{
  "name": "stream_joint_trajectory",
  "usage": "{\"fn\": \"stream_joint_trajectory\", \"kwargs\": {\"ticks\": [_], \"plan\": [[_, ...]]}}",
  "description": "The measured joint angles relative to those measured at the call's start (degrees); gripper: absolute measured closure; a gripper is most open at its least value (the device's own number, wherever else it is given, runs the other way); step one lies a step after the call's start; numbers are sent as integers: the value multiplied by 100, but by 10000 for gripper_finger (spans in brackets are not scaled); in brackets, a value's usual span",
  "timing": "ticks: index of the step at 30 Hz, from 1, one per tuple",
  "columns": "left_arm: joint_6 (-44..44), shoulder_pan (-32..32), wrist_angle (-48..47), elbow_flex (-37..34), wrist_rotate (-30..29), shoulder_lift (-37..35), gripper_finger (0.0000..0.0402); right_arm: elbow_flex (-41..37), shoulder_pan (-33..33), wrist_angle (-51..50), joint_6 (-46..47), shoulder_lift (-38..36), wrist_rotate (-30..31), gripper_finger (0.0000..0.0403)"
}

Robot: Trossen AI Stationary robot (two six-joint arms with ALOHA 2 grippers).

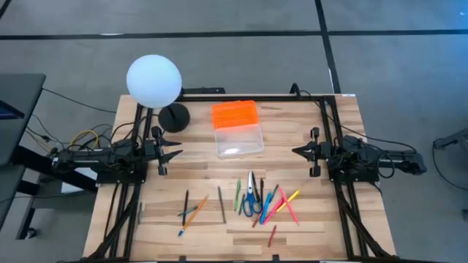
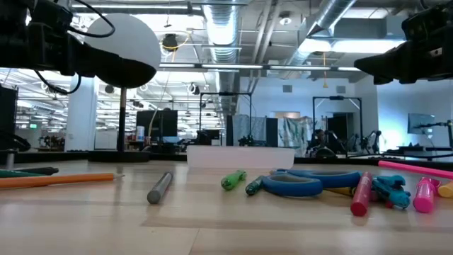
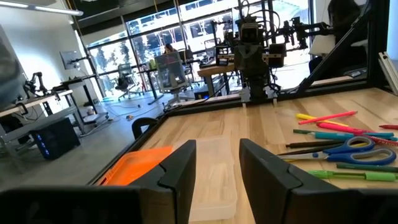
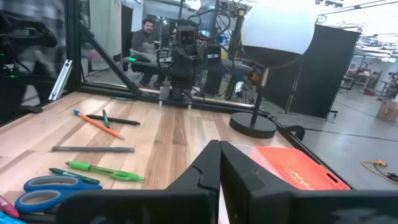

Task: Pick & place school supplies into a supply box

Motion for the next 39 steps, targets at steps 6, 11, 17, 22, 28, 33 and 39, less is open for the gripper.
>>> {"fn": "stream_joint_trajectory", "kwargs": {"ticks": [6,11,17,22,28,33,39], "plan": [[-18,1,-1,-1,1,2,283,1,-2,0,0,1,0,403],[9,2,0,0,0,1,283,1,0,0,0,1,-1,403],[22,1,-1,-1,0,1,283,1,0,0,0,0,0,403],[-3,2,0,-1,0,0,283,1,0,0,0,1,-1,403],[-21,2,0,-1,0,2,283,1,0,0,0,0,-1,403],[15,2,0,-1,0,1,283,0,-1,0,0,0,1,403],[87,0,0,-2,-1,2,283,1,0,0,0,1,1,403]]}}
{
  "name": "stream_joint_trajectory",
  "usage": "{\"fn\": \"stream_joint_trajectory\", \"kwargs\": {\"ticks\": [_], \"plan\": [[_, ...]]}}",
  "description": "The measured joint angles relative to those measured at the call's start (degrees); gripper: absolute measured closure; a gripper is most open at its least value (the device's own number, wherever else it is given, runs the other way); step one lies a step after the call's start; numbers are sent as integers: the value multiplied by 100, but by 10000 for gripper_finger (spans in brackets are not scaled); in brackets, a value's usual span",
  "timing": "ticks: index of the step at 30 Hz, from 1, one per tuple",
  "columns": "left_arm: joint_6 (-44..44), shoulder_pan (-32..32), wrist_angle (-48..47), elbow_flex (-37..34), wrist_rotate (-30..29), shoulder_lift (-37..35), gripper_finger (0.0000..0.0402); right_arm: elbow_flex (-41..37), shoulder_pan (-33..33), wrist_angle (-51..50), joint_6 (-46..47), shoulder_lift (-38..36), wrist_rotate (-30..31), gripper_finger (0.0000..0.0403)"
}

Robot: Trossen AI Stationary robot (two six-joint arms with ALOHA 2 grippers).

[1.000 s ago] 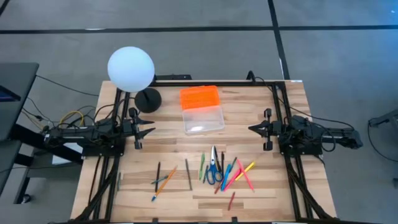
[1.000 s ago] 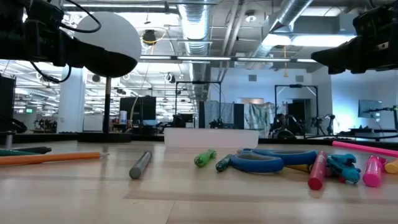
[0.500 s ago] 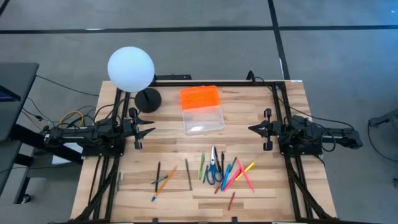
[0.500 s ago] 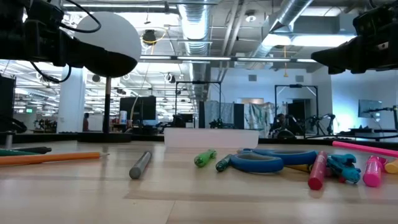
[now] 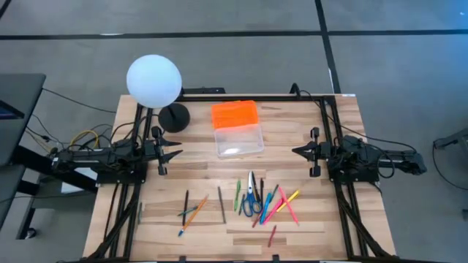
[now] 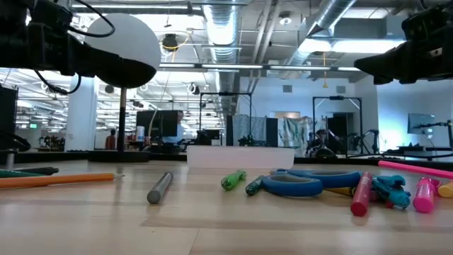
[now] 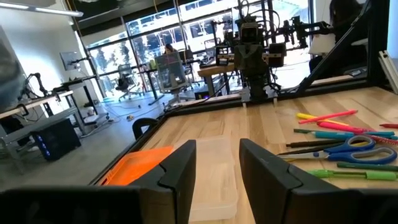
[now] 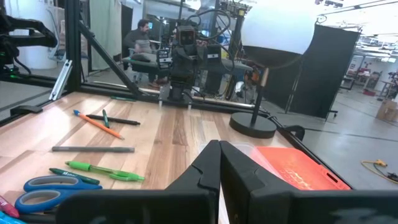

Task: Pick & place school supplies into a supply box
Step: Put the green crayon into the supply box

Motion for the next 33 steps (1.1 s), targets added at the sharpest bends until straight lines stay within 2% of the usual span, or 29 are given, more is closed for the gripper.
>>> {"fn": "stream_joint_trajectory", "kwargs": {"ticks": [4,7,19,22,26,30,33], "plan": [[1797,4,40,0,-162,-1,283,0,-1,0,0,-1,-2,403],[2531,6,42,0,-165,-2,283,-2,-2,0,0,-1,-2,403],[2483,6,111,0,-291,4,283,-1,0,0,12,0,-2,403],[1670,6,412,0,-255,20,283,-1,13,12,610,0,-11,403],[-432,6,641,0,-21,20,283,0,9,311,2698,0,-33,403],[-1903,6,709,0,-10,20,283,-2,10,825,4951,0,-32,403],[-2773,6,844,0,-28,22,283,-2,9,1084,5977,0,-32,403]]}}
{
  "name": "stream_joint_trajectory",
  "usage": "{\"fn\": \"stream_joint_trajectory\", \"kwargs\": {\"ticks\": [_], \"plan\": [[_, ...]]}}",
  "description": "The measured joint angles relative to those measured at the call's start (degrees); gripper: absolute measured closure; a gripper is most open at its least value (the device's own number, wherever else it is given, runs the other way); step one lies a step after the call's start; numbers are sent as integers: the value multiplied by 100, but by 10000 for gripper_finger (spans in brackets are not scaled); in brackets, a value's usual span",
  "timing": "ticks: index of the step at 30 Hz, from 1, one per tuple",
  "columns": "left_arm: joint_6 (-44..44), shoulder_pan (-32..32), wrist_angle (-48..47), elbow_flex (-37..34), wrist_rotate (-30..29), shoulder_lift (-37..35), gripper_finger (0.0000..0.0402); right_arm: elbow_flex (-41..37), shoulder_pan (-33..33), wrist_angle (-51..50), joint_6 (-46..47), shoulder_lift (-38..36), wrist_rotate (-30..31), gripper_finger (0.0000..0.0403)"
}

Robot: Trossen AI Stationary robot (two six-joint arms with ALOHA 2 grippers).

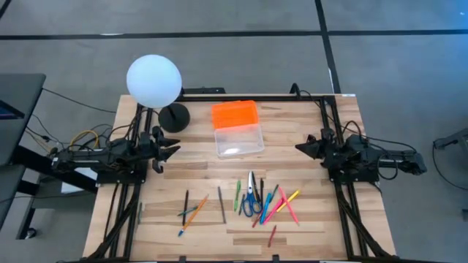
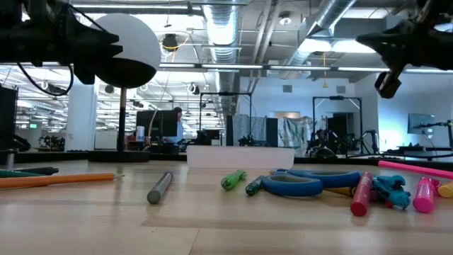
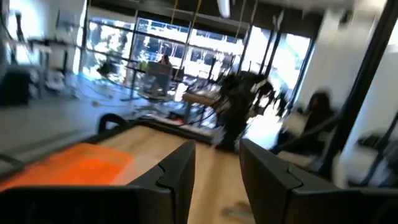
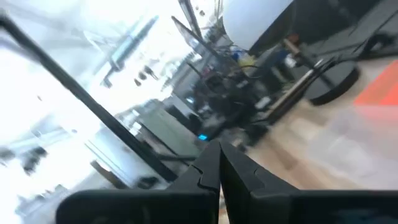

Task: Pick & place school supplies into a supply box
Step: Put the green crayon into the supply box

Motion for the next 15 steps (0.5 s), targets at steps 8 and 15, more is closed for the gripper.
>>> {"fn": "stream_joint_trajectory", "kwargs": {"ticks": [8,15], "plan": [[-2754,-3,602,0,-63,-2,283,0,0,36,101,0,586,403],[-3351,0,521,-2,-272,0,283,19,0,728,-166,2,786,403]]}}
